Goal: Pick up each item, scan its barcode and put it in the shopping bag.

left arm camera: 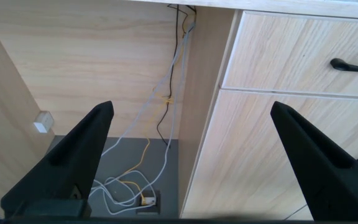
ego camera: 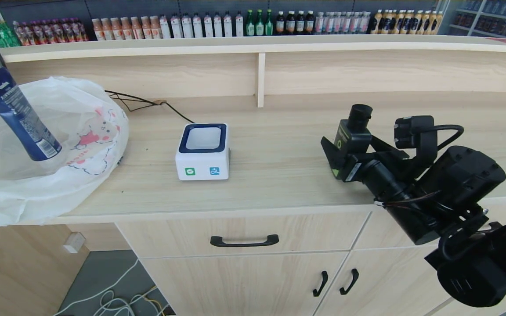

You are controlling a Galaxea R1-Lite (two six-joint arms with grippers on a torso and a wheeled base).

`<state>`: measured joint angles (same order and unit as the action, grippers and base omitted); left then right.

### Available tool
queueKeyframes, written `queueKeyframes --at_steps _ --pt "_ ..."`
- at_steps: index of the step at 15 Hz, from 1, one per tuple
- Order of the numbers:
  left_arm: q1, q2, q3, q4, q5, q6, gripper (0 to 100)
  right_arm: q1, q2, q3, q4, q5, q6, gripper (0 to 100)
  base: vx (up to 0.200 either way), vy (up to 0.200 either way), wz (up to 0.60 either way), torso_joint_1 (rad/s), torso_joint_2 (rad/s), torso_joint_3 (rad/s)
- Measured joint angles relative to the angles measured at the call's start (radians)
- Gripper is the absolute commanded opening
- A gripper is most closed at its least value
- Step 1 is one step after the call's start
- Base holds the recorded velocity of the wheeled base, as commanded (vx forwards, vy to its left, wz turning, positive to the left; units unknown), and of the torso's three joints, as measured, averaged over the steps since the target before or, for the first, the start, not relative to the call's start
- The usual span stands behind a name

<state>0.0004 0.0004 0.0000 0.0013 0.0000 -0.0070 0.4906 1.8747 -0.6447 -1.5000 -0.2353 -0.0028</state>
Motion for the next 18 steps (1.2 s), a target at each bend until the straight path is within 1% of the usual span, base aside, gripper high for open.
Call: queueKeyframes --at_steps 4,14,15,18 --pt "0.0 0.0 0.0 0.0 0.0 0.001 100 -0.005 0.02 -0.011 0.0 -0.027 0.0 100 0.0 0.0 0.0 0.0 0.0 0.0" --pt "0.0 0.0 0.0 0.0 0.0 0.0 100 -0.006 0.041 -0.026 0.0 -0.053 0.001 100 0.0 0.0 0.0 0.0 0.0 0.0" --pt "0.001 0.0 0.0 0.0 0.0 0.0 100 -0.007 0.042 -0.031 0.0 -0.07 0.004 0 0.0 0.0 0.0 0.0 0.0 0.0" --pt "0.0 0.0 0.0 0.0 0.0 0.0 100 -0.01 0.042 -0.036 0.0 -0.075 0.006 0 0.0 0.0 0.0 0.0 0.0 0.0"
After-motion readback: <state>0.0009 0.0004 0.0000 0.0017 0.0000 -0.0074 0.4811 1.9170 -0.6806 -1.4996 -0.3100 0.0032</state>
